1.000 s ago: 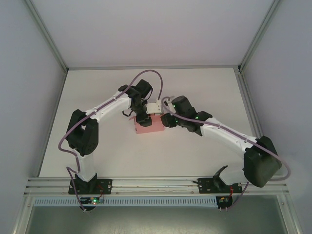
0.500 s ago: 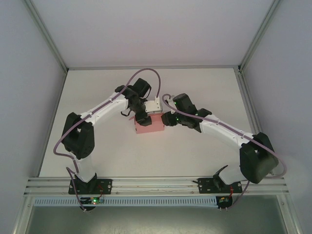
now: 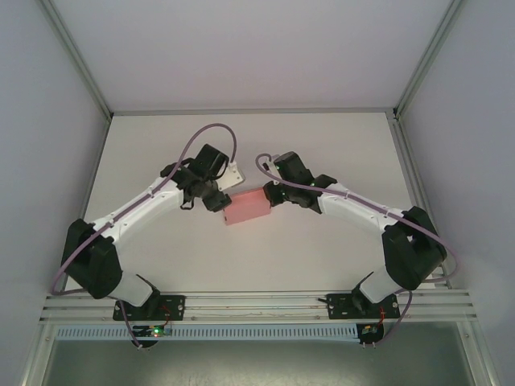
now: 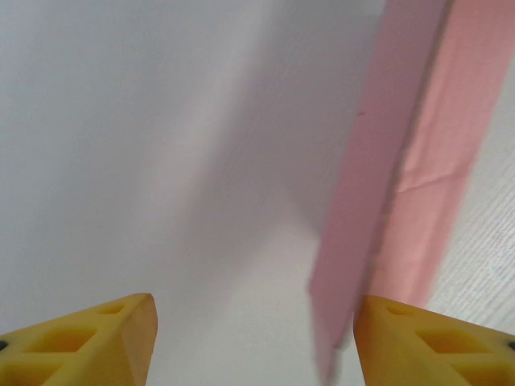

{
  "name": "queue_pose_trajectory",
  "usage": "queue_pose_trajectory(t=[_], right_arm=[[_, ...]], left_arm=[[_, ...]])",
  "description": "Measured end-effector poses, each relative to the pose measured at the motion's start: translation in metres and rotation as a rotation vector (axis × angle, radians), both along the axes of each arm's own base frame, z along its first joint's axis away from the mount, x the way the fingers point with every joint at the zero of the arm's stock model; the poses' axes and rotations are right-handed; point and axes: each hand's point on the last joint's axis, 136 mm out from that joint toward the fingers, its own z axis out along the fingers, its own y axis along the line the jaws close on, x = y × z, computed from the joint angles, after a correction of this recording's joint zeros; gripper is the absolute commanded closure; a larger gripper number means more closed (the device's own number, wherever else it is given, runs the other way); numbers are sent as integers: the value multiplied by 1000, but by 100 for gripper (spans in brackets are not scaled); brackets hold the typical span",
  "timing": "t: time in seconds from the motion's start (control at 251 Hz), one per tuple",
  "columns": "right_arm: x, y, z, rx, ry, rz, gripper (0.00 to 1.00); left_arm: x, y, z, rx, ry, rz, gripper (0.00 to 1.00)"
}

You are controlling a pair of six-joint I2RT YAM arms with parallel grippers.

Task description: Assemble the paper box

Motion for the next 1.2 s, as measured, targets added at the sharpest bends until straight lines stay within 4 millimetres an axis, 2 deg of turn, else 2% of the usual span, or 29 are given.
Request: queue_pose_trajectory(t=[0.116, 0.475, 0.571, 0.846, 0.966, 1.201], right_arm=[[1, 1, 1, 0, -1, -12, 92], [1, -1, 0, -19, -7, -69, 99], [0, 0, 0, -31, -13, -91, 100], [-3, -2, 1, -60, -26, -192, 100], [-3, -2, 2, -56, -28, -224, 100], [-1, -10, 3, -91, -64, -298, 100]], left_arm=[[-7, 5, -3, -24, 3, 49, 51], [-1, 8, -8, -40, 14, 153, 52], [-1, 8, -10, -43, 23, 170, 63], [1, 8, -13, -64, 43, 231, 84], [2, 7, -13, -79, 52, 254, 100], [15, -5, -9, -145, 85, 349, 100]])
